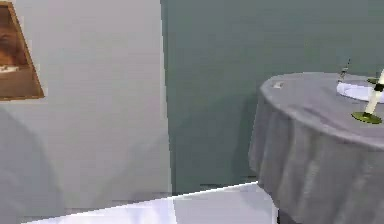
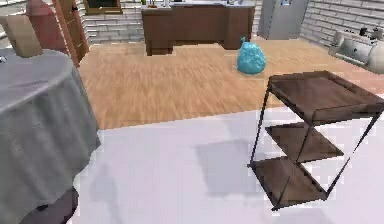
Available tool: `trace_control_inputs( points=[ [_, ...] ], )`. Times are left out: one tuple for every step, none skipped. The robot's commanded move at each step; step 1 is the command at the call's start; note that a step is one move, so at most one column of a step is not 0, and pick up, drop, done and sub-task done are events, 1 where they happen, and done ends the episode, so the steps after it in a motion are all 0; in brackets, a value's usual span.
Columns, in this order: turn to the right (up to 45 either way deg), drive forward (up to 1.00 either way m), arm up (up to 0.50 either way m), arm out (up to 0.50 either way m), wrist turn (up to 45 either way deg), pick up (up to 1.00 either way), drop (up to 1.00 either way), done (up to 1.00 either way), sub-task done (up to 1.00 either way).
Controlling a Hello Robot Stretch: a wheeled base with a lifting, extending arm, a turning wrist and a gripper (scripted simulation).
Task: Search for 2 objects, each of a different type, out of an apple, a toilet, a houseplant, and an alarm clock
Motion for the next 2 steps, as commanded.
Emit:
trace_control_inputs(
  points=[
    [-45.0,0.00,0.00,0.00,0.0,0.00,0.00,0.00,0.00],
    [-30.0,0.00,0.00,0.00,0.0,0.00,0.00,0.00,0.00]
  ],
)
